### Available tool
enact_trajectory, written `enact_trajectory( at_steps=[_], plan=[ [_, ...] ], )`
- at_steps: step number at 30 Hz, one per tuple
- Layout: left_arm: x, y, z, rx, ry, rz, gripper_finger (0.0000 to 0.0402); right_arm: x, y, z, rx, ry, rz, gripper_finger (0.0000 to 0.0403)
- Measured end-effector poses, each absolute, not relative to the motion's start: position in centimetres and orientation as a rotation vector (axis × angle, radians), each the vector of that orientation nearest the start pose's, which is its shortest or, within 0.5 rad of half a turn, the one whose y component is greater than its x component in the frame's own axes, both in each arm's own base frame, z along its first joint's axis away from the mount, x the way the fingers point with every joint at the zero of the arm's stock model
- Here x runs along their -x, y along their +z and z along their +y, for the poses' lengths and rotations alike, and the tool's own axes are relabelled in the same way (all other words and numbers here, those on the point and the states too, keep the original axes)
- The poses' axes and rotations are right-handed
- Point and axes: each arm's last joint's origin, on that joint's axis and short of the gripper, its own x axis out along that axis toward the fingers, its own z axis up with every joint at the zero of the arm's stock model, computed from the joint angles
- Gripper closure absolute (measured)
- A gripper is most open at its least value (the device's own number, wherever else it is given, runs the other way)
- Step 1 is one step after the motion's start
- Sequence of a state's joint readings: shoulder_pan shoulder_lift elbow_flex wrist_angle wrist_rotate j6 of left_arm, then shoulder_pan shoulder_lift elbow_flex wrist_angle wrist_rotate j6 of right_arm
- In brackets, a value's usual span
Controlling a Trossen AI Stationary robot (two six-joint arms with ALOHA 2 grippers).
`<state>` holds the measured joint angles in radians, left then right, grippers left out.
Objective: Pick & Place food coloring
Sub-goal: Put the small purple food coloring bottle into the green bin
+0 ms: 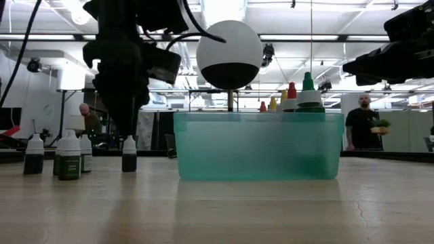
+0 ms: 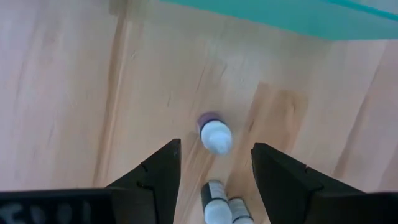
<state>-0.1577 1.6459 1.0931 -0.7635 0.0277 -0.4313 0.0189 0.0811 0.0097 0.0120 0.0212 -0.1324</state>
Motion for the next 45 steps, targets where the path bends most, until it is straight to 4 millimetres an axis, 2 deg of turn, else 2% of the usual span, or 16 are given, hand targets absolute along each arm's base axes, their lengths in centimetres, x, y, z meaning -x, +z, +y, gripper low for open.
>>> enact_trajectory(
  at_steps=[13, 24, 28, 39, 45],
  plan=[
    [-31.0, 17.5, -5.0, 0.279, 0.13, 1.36, 0.0234, -10.2, 16.1, 0.1, 0.134, 0.002, 0.06, 0.0394],
    [-31.2, 17.5, -5.1, 0.284, 0.123, 1.342, 0.0238, -10.2, 16.1, 0.1, 0.133, 0.002, 0.06, 0.0394],
    [-31.2, 17.5, -5.1, 0.284, 0.122, 1.338, 0.0258, -10.2, 16.1, 0.1, 0.133, 0.002, 0.06, 0.0394],
    [-31.2, 17.5, -5.0, 0.285, 0.102, 1.34, 0.0357, -10.2, 16.2, 0.1, 0.135, 0.002, 0.059, 0.0394],
    [-31.2, 17.5, -4.9, 0.285, 0.102, 1.339, 0.0359, -10.2, 16.1, 0.1, 0.133, 0.002, 0.06, 0.0394]
  ],
)
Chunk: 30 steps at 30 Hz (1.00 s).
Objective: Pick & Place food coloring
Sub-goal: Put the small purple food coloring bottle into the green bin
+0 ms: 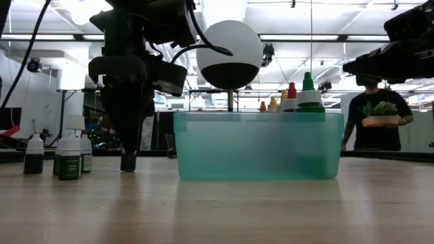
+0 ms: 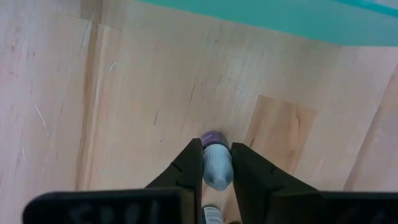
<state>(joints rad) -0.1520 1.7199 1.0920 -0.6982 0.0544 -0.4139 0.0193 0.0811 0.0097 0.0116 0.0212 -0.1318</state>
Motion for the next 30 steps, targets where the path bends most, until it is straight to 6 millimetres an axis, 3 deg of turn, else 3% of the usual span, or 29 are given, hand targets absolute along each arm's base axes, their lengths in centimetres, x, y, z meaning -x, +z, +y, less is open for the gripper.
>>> enact_trajectory(
  at_steps=[9, 16, 26, 30],
  plan=[
    [-31.3, 18.3, -4.5, 0.265, 0.096, 1.374, 0.0357, -10.2, 16.2, 0.1, 0.133, 0.002, 0.059, 0.0394],
    [-32.2, 21.2, -3.7, 0.235, 0.081, 1.372, 0.0357, -10.2, 16.2, 0.1, 0.134, 0.002, 0.059, 0.0394],
    [-34.3, 25.8, -2.7, 0.235, 0.063, 1.227, 0.0357, -10.2, 16.2, 0.1, 0.133, 0.001, 0.059, 0.0394],
    [-35.5, 26.5, -2.4, 0.216, 0.048, 1.197, 0.0357, -10.2, 16.2, 0.1, 0.133, 0.001, 0.059, 0.0394]
  ],
)
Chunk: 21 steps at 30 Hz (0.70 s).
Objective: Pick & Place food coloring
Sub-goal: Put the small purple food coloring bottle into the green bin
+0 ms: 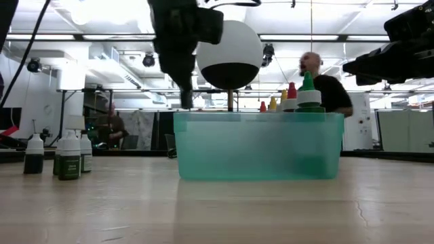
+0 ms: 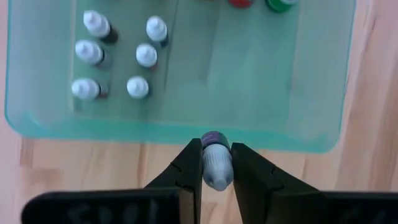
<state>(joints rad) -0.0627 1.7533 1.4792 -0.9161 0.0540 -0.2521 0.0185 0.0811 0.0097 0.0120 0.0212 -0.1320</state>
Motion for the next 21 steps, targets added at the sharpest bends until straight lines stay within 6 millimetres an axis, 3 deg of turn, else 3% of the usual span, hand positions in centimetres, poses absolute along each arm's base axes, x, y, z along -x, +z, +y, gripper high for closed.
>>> enact_trajectory(
  at_steps=[8, 21],
  plan=[
    [-37.7, 26.0, -1.5, 0.161, 0.023, 1.195, 0.0357, -10.2, 16.1, 0.1, 0.133, 0.002, 0.06, 0.0394],
    [-38.7, 24.0, -1.5, 0.103, -0.015, 1.245, 0.0357, -10.2, 16.1, 0.1, 0.133, 0.002, 0.06, 0.0394]
  ],
)
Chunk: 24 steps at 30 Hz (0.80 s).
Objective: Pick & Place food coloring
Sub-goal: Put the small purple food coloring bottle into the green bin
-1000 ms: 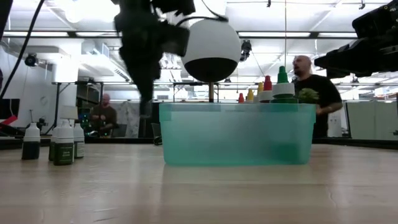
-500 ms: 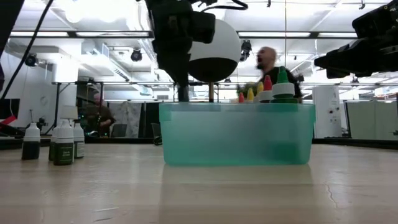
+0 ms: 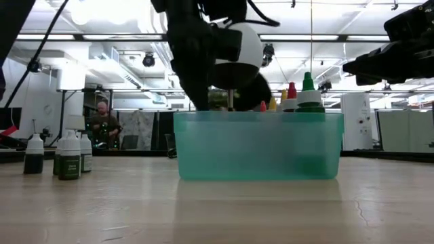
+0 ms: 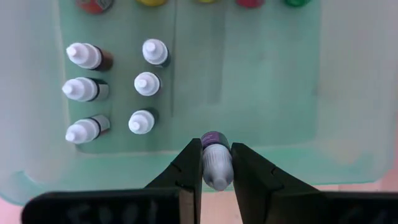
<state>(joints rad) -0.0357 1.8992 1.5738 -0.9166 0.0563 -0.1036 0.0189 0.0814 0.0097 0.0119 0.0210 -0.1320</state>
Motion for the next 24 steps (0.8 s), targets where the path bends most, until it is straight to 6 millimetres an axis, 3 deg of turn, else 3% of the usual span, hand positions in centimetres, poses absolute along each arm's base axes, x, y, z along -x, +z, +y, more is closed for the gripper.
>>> enact_trajectory(
  at_steps=[7, 24],
  plan=[
    [-39.7, 22.2, -1.6, 0.059, -0.041, 1.291, 0.0358, -10.2, 16.1, 0.1, 0.134, 0.003, 0.06, 0.0394],
    [-40.5, 20.1, -1.5, -0.013, -0.088, 1.326, 0.0358, -10.2, 16.2, 0.1, 0.135, 0.002, 0.059, 0.0394]
  ],
)
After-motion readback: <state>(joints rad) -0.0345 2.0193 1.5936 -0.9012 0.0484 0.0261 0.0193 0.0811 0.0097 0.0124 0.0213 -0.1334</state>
